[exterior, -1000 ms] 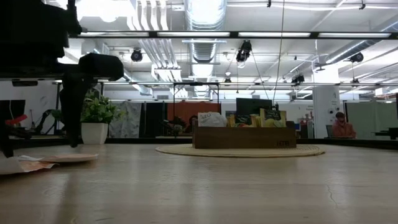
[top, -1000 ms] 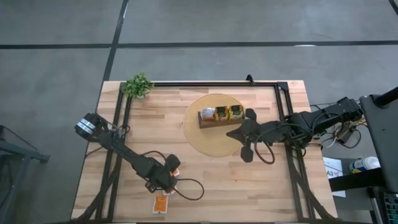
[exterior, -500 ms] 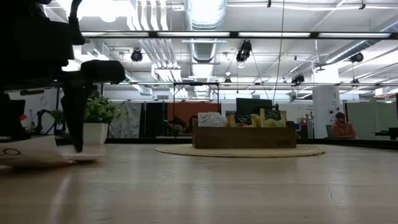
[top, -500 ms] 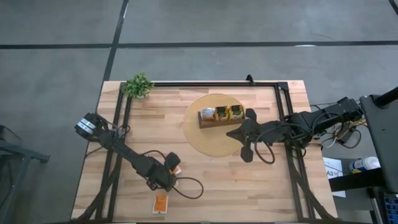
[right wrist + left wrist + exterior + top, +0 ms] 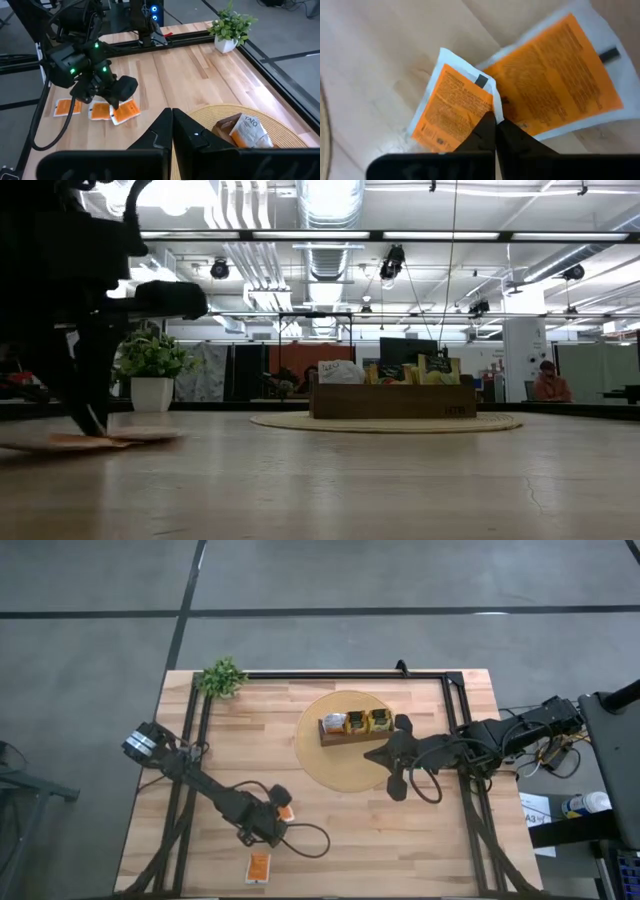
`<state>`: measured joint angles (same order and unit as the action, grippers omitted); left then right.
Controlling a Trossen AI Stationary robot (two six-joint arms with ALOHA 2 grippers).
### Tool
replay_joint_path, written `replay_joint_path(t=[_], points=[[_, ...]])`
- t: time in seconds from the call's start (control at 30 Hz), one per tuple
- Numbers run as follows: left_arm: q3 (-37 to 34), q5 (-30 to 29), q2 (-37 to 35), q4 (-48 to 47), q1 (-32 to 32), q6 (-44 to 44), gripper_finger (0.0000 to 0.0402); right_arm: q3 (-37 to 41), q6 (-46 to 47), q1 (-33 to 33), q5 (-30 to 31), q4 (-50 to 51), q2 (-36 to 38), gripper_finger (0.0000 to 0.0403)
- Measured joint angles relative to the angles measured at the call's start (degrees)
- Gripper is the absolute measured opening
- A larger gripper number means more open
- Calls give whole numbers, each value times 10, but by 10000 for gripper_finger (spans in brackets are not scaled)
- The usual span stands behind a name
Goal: Pick & Place Tea
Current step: Put the top white tea bag into the left section of the wooden organizer
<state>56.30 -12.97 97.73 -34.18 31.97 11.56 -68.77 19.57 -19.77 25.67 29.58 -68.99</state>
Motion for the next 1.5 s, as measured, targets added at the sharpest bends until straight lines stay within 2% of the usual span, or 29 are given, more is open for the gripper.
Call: replay_joint_path(t=[0.3, 0.47, 0.57, 0.77, 0.9, 1.07, 1.2, 1.3, 1.5], points=[[49, -31, -26, -71, -5, -40, 1, 0, -1, 0, 0, -1, 0, 8], [91, -53, -65, -109, -19, -69, 0, 0, -5, 0, 0, -2, 0, 8], [117, -71, -99, -110, -38, -97, 0, 0, -15, 0, -1, -3, 0, 8], [157, -73, -172, -82, -106, -153, 0, 0, -29, 0, -1, -3, 0, 8], [163, -37, -209, -44, -160, -161, 0, 0, -33, 0, -1, -3, 0, 8], [145, 60, -228, 49, -239, -168, 0, 0, -36, 0, -1, -3, 0, 8], [136, 72, -219, 89, -293, -151, 0, 0, -37, 0, -1, -3, 0, 8], [125, 109, -205, 130, -332, -143, 0, 0, -37, 0, -1, -4, 0, 8], [59, 168, -178, 262, -391, -152, 0, 0, -37, 0, -1, -10, 0, 8]])
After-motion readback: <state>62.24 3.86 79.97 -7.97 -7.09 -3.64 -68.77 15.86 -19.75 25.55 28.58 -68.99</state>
